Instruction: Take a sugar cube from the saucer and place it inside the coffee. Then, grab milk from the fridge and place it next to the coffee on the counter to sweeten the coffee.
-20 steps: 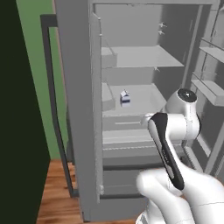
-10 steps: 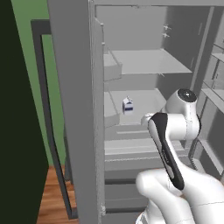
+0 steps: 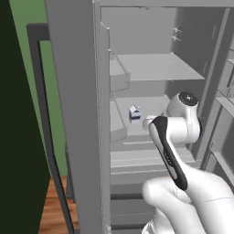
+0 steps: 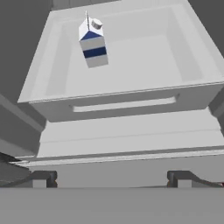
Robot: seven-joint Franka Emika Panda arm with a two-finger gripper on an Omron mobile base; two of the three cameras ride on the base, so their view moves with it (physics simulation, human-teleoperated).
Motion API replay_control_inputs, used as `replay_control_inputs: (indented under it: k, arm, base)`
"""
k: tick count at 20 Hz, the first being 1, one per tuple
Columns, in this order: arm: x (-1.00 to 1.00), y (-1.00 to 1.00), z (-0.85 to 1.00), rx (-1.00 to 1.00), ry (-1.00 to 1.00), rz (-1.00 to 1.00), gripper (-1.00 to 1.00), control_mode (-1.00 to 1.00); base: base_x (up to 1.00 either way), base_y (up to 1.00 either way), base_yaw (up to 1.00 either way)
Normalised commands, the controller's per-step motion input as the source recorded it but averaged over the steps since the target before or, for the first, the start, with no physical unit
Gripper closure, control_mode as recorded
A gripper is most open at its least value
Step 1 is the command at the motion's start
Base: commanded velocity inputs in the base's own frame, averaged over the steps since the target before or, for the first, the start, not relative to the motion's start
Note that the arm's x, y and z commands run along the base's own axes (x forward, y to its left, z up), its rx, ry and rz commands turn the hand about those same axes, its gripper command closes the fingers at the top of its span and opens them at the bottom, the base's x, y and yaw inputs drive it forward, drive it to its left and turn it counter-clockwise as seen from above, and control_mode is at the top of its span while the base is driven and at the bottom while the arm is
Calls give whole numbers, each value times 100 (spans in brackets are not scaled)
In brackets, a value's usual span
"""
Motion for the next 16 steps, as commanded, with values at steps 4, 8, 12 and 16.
replay_control_inputs:
  k: [4,8,12,16]
  arm:
    - [96,18,1,0,-3,0,-100,-100]
    - [100,2,0,0,0,0,-100,-100]
    - [91,0,0,0,0,0,-100,-100]
    - [65,0,-1,0,0,0,-100,-100]
  base:
    - [0,0,0]
    - [0,0,0]
    - [0,0,0]
    - [0,0,0]
